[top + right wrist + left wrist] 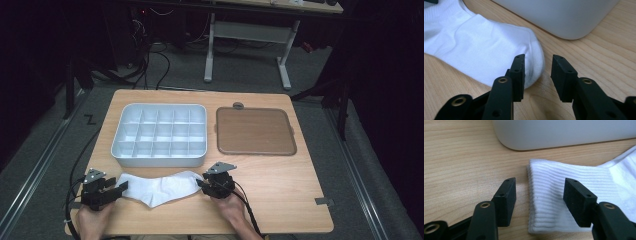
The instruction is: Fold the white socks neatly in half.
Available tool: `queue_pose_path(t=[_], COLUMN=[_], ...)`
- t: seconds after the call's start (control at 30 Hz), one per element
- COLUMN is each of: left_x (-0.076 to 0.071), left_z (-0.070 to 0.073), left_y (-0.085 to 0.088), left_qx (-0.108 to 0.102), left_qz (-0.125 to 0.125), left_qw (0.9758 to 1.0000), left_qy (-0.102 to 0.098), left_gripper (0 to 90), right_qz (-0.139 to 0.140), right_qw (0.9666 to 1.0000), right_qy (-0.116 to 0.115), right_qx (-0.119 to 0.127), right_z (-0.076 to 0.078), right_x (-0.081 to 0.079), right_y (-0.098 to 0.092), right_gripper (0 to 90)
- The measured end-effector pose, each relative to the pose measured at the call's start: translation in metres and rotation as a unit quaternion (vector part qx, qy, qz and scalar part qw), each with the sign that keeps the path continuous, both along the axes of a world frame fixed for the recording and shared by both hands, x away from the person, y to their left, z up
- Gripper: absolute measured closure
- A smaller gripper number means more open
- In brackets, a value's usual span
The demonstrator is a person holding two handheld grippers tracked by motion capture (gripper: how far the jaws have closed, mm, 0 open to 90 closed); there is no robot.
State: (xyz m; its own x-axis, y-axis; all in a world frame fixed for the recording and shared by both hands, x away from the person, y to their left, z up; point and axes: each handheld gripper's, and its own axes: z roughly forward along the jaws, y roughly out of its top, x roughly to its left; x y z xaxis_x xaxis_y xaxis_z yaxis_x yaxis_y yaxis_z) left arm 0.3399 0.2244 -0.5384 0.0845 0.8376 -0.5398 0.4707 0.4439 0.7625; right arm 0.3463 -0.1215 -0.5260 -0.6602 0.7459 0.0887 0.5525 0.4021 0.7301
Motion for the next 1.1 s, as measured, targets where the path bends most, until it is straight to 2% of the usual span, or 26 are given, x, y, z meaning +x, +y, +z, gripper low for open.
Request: queue_pose_path(t=[0.1, 0.23, 0.33, 0.57, 0.7, 0.8, 0.97, 1.1], left_x=[0.000, -0.002, -0.002, -0.001, -0.002, -0.003, -0.002, -0.002], left_z=[0.000, -0.001, -0.001, 0.000, 0.001, 0.002, 0.004, 0.005], left_y=[-0.001, -0.006, -0.006, -0.007, -0.012, -0.016, -0.023, -0.032], left_qx=[0.005, 0.011, 0.006, 0.004, 0.004, -0.006, -0.014, -0.016], left_qz=[-0.002, -0.010, -0.013, -0.017, -0.032, -0.040, -0.051, -0.062], left_qw=[1.0000, 0.9999, 0.9999, 0.9998, 0.9995, 0.9992, 0.9986, 0.9979], left_qy=[-0.002, -0.004, -0.003, -0.001, -0.004, -0.003, 0.000, -0.003], left_gripper=[45.7, 53.3, 58.2, 69.7, 76.6, 78.6, 79.6, 79.8], right_qz=[0.003, 0.008, 0.014, 0.016, 0.014, 0.010, -0.001, -0.007], right_qw=[1.0000, 0.9999, 0.9998, 0.9997, 0.9998, 0.9998, 0.9999, 0.9998], right_qy=[0.008, 0.011, 0.014, 0.013, 0.009, 0.008, 0.007, 0.004], right_qx=[0.000, -0.007, -0.008, -0.010, -0.012, -0.015, -0.009, -0.015], right_z=[-0.002, -0.002, -0.002, -0.001, 0.002, 0.002, 0.002, 0.003], right_x=[0.001, 0.000, 0.000, -0.001, -0.003, -0.003, -0.006, -0.009], right_y=[0.001, 0.002, 0.002, -0.001, -0.005, -0.010, -0.020, -0.029], right_gripper=[71.2, 79.3, 84.0, 86.3, 86.6, 86.7, 86.8, 86.8])
